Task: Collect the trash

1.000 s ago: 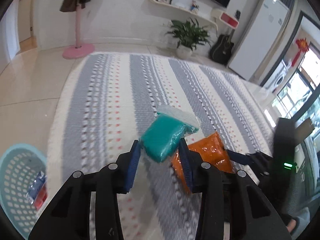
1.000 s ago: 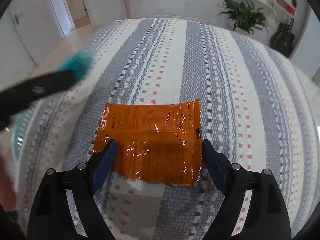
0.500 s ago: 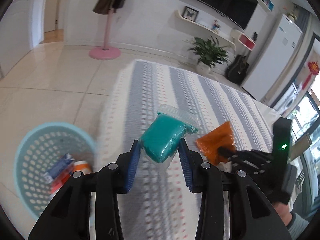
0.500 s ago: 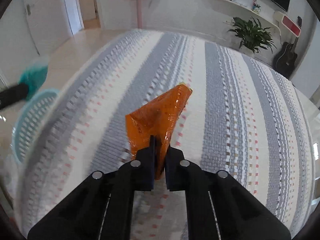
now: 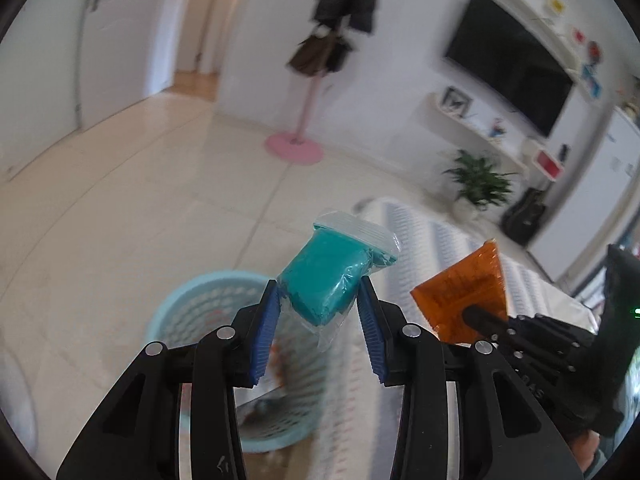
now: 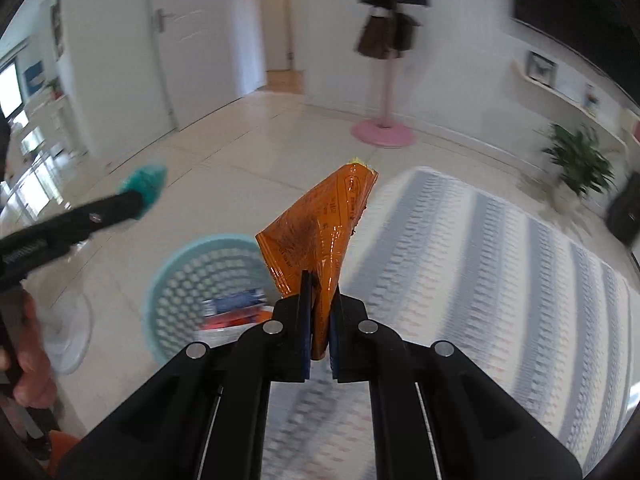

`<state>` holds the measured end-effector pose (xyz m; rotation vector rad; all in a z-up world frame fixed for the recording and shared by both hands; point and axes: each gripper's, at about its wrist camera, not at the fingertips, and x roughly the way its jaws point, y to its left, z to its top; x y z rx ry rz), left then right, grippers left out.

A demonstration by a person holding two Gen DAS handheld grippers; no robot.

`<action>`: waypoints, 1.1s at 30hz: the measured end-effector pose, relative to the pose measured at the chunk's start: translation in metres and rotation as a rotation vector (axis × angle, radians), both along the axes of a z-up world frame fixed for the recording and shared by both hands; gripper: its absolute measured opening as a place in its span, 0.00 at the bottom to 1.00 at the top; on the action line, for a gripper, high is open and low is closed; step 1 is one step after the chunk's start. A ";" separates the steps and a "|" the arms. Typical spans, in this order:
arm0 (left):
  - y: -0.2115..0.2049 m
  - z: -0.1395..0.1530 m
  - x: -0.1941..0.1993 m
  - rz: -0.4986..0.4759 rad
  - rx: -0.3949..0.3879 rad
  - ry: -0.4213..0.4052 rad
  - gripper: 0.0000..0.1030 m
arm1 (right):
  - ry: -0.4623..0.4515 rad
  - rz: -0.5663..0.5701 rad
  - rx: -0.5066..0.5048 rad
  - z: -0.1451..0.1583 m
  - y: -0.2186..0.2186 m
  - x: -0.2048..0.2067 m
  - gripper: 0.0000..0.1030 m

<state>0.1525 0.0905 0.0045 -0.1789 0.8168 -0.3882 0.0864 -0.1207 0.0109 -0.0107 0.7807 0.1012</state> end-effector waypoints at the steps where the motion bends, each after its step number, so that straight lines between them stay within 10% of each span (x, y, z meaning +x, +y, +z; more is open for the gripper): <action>1: 0.007 -0.006 0.004 0.014 0.004 0.027 0.37 | 0.023 0.016 0.001 -0.005 0.011 0.007 0.05; 15: 0.049 -0.106 0.046 0.124 0.008 0.293 0.48 | 0.293 0.083 0.035 -0.105 0.080 0.052 0.11; 20: 0.045 -0.099 0.042 0.124 0.017 0.257 0.56 | 0.273 0.065 0.029 -0.104 0.078 0.054 0.49; 33: -0.002 0.003 -0.029 0.060 -0.017 -0.004 0.63 | 0.072 -0.006 0.046 -0.018 0.011 -0.041 0.54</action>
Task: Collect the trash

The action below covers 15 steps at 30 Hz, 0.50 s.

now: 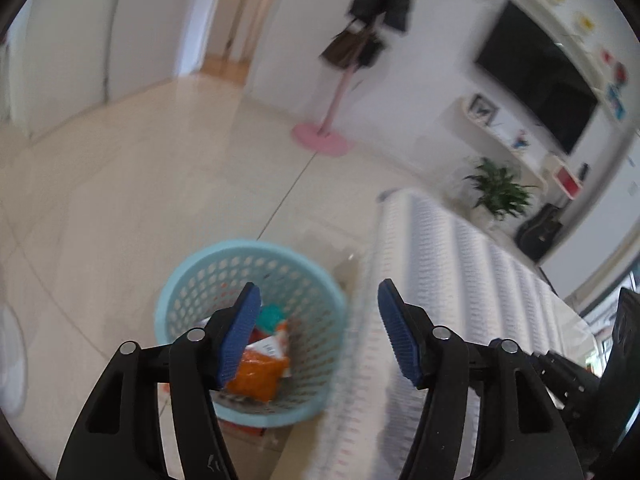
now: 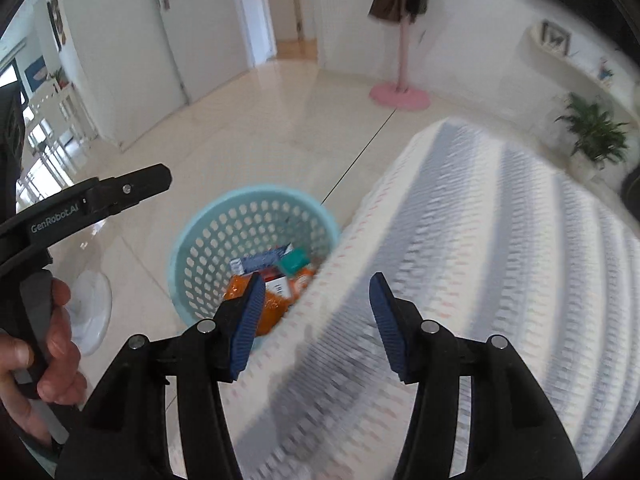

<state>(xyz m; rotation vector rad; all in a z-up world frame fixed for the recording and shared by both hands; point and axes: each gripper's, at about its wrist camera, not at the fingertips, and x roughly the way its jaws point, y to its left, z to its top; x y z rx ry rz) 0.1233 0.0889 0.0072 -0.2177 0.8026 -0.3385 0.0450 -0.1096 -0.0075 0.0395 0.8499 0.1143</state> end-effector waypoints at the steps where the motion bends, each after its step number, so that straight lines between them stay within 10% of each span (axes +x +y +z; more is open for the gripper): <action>1: -0.010 0.011 -0.015 -0.008 0.014 -0.033 0.65 | -0.044 -0.018 -0.008 0.012 -0.011 -0.020 0.61; 15: -0.115 0.028 -0.168 -0.003 0.193 -0.404 0.85 | -0.347 -0.441 -0.066 0.035 -0.123 -0.182 0.65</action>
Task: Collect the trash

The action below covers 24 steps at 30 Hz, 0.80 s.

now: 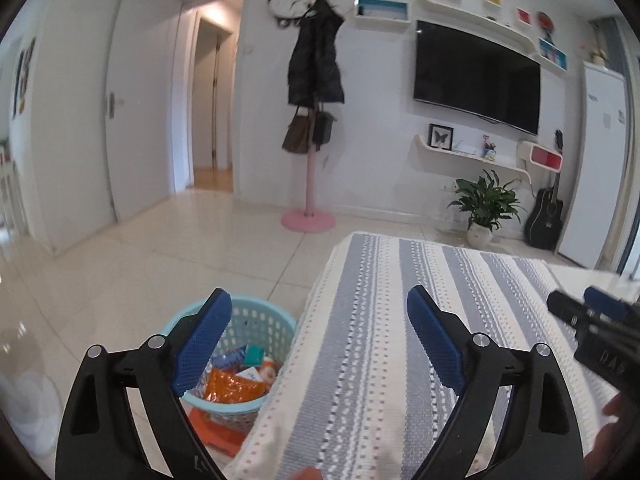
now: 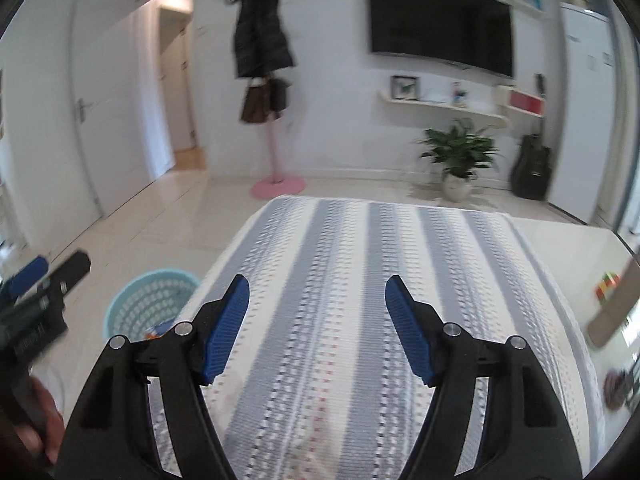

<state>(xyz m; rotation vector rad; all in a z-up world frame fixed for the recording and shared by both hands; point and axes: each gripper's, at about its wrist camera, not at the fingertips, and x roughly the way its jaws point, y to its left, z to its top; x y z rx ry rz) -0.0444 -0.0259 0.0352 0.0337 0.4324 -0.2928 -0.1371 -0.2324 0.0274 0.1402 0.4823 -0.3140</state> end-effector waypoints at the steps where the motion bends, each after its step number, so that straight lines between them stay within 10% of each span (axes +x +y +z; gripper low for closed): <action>1: -0.005 -0.004 -0.003 -0.006 0.013 -0.011 0.85 | -0.015 -0.025 -0.009 -0.003 -0.002 -0.006 0.65; 24: -0.040 -0.051 0.004 -0.058 0.066 0.092 0.86 | -0.053 -0.076 -0.011 -0.024 -0.007 -0.024 0.65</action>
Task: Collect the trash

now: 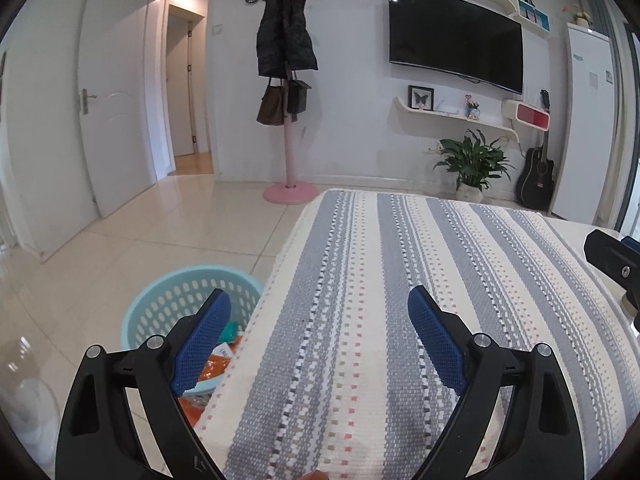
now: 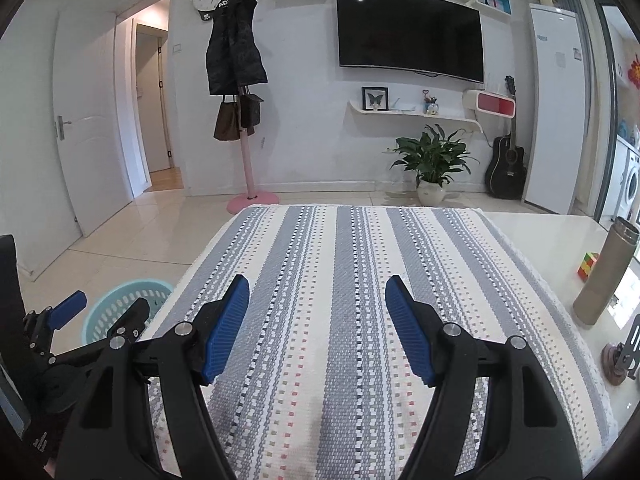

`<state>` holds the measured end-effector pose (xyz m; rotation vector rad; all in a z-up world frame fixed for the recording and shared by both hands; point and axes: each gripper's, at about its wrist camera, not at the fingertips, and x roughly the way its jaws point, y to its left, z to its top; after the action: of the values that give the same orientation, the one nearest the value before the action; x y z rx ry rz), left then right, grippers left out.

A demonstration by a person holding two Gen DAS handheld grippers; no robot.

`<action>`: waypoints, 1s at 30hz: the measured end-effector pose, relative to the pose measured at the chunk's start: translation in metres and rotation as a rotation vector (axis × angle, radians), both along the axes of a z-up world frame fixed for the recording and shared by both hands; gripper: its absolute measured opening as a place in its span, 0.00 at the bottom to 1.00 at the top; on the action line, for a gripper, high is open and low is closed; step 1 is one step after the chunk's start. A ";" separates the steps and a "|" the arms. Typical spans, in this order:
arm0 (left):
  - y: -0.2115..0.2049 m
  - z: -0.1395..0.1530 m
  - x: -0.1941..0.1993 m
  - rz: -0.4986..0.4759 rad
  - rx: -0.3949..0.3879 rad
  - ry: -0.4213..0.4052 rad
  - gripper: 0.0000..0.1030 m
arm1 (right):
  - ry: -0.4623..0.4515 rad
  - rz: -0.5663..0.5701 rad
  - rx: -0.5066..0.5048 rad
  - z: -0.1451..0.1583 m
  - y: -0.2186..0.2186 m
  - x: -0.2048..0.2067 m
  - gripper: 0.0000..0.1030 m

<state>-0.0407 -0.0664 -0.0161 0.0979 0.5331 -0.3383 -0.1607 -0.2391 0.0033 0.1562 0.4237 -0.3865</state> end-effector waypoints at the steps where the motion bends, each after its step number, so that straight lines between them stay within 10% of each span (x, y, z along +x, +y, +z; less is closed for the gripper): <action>1: 0.000 0.000 0.000 0.001 -0.003 0.000 0.87 | 0.000 0.000 -0.003 0.000 0.001 -0.001 0.65; 30: 0.003 0.006 -0.004 0.021 -0.024 -0.020 0.88 | 0.000 0.030 -0.002 -0.004 0.002 -0.001 0.65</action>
<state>-0.0447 -0.0637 -0.0104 0.0724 0.5101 -0.3233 -0.1616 -0.2371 -0.0007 0.1477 0.4250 -0.3569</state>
